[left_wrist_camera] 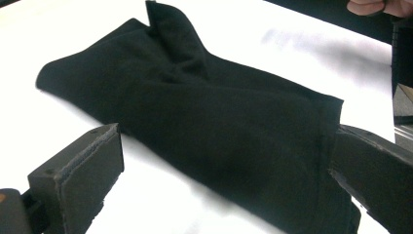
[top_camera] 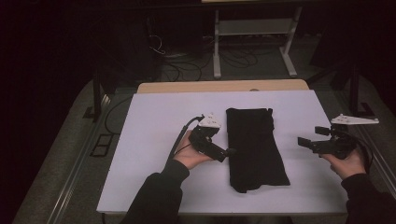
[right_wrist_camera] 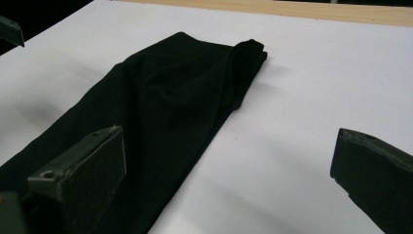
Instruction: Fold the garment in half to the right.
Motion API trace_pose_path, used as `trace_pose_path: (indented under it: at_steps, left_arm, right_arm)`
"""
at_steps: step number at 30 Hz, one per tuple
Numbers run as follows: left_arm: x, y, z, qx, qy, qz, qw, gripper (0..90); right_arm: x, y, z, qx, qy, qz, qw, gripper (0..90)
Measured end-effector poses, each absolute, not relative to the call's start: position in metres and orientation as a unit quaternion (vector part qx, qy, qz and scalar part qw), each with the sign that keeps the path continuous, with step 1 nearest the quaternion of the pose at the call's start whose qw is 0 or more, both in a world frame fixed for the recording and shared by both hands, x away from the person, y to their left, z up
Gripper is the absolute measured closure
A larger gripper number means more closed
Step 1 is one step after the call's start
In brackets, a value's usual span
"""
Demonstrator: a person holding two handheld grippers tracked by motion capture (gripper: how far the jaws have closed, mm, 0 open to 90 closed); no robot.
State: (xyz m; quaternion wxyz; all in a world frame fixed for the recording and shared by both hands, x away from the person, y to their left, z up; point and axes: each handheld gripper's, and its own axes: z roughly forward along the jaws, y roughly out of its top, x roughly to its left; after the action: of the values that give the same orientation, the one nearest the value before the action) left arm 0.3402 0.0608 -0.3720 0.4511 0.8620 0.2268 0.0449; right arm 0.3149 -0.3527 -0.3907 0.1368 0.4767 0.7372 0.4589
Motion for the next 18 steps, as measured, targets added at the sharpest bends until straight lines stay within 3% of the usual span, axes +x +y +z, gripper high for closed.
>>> trace_pose_path:
  at_steps: [18]
  left_arm:
    - [0.338, 0.105, -0.379, 0.845, 0.259, 0.059, 0.463, 0.0]
  right_arm:
    - [0.299, -0.348, -0.398, 0.462, 0.748, 0.455, 0.14, 0.0]
